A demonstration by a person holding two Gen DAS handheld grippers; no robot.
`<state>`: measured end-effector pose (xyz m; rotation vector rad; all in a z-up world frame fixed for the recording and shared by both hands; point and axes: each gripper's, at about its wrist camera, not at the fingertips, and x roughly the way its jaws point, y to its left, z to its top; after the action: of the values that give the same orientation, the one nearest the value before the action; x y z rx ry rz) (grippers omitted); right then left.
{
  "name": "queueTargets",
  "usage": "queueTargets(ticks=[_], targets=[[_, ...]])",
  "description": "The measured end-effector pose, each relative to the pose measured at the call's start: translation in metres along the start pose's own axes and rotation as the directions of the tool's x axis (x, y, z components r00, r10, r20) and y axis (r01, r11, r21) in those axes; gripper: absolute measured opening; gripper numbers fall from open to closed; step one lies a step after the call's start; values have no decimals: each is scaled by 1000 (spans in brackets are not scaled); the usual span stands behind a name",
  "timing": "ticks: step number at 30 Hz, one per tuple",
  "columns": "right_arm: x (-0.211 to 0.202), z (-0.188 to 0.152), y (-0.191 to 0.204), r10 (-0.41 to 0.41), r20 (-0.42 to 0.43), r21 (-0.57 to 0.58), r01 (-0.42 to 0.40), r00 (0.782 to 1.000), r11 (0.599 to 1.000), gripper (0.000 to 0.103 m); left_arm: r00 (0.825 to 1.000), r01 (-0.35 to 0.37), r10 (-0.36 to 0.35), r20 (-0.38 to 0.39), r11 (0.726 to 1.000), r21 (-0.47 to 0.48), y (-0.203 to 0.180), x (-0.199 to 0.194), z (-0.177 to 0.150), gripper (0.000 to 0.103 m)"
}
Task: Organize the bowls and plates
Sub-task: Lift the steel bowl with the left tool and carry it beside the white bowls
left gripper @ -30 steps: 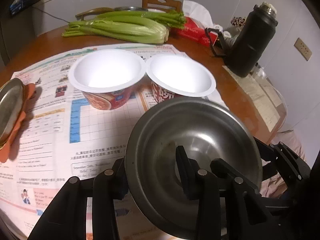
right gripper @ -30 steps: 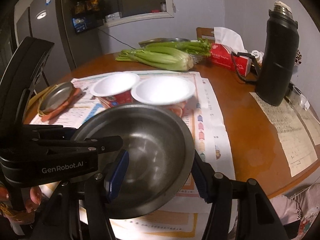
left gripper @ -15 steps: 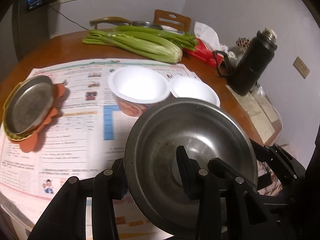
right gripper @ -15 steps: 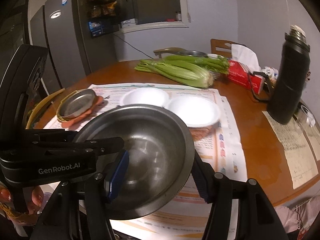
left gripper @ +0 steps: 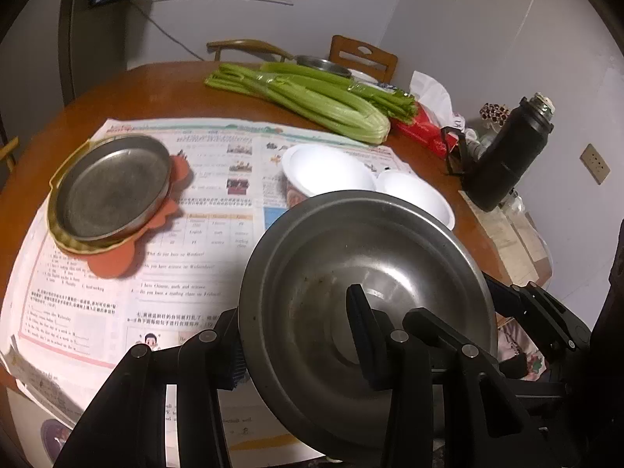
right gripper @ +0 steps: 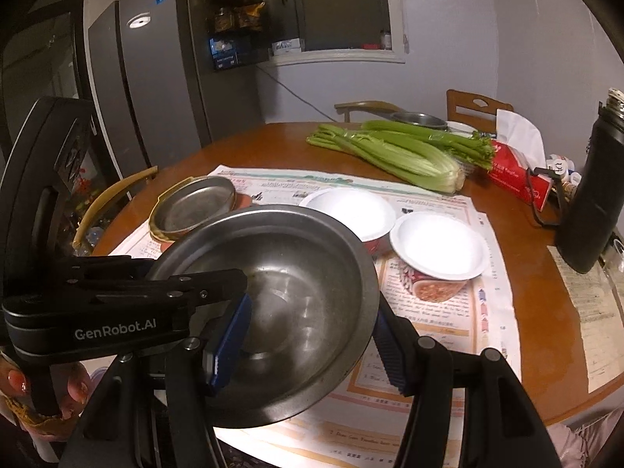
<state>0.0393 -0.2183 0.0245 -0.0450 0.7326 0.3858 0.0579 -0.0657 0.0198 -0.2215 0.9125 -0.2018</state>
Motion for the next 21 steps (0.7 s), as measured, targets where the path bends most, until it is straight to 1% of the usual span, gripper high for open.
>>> queueTargets(ticks=[4, 10, 21], targets=[[7, -4, 5, -9, -17, -11, 8, 1000, 1000, 61, 1000, -6, 6, -21, 1000, -10, 7, 8, -4, 45], [25, -12, 8, 0, -52, -6, 0, 999, 1000, 61, 998, -26, 25, -57, 999, -23, 17, 25, -10, 45], [50, -22, 4, 13, -101, 20, -11, 995, 1000, 61, 996, -48, 46, -71, 998, -27, 26, 44, -11, 45]])
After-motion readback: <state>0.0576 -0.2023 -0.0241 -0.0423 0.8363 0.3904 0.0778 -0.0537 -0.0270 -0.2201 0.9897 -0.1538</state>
